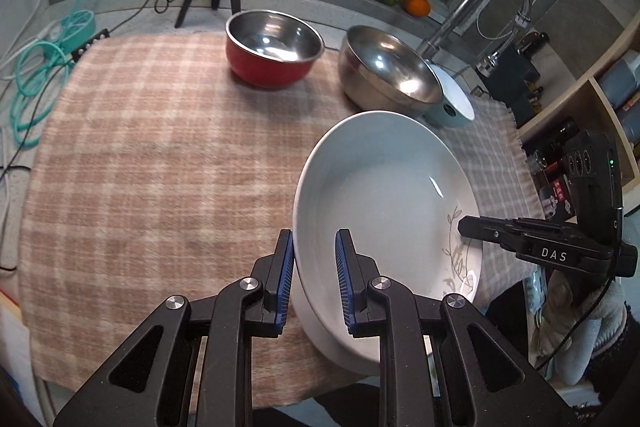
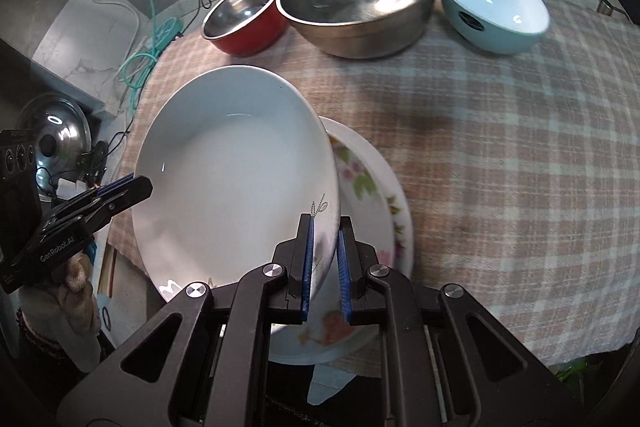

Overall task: Organize plates and bowls
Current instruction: 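Carry the white plate over the plate stack and lower it, then lower the white leaf-print plate onto the rose-pattern plate with right tool, then open the right tool and withdraw it from the plate stack, then move both tools to the rim of the large steel bowl, then close both tools on the large steel bowl rim, then lift the steel bowl, set it beside the plate stack, open both tools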

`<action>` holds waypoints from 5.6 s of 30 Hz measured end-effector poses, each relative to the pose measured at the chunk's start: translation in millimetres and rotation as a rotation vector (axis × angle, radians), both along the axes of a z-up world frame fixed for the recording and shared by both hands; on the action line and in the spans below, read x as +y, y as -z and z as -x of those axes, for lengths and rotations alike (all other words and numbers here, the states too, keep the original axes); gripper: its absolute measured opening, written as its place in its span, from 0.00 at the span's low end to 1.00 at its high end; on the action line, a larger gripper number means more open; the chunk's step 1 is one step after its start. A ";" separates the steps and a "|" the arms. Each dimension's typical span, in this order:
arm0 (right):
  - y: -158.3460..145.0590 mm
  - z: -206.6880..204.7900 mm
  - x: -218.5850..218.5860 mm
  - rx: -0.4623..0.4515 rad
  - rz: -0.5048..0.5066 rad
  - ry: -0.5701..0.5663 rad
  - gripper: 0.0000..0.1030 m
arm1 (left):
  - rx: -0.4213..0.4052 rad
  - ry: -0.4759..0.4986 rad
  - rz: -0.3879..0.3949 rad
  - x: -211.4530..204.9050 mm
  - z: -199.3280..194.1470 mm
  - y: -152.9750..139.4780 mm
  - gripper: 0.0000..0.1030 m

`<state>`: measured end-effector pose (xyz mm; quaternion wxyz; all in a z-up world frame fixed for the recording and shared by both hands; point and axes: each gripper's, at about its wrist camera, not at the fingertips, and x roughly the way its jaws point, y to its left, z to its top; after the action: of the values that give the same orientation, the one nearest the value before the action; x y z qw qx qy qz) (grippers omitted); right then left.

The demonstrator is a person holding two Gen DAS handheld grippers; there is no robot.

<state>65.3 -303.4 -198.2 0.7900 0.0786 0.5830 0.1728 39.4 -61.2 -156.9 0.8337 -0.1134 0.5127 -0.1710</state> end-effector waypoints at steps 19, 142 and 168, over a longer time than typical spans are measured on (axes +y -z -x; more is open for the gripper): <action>10.0 8.0 -15.1 0.000 0.048 -0.018 0.11 | 0.055 0.023 -0.041 -19.0 9.4 14.2 0.18; 6.1 -254.3 -25.1 -0.039 0.057 -0.227 0.14 | 0.121 -0.220 0.175 -78.2 -154.1 10.6 0.25; -51.9 -187.9 12.7 -0.118 0.035 -0.200 0.13 | 0.004 -0.188 0.191 -23.8 -108.5 -35.3 0.25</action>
<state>253.2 -290.7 -146.3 0.8030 -0.0040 0.5434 0.2448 147.9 -85.0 -121.6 0.8306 -0.2400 0.4827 -0.1398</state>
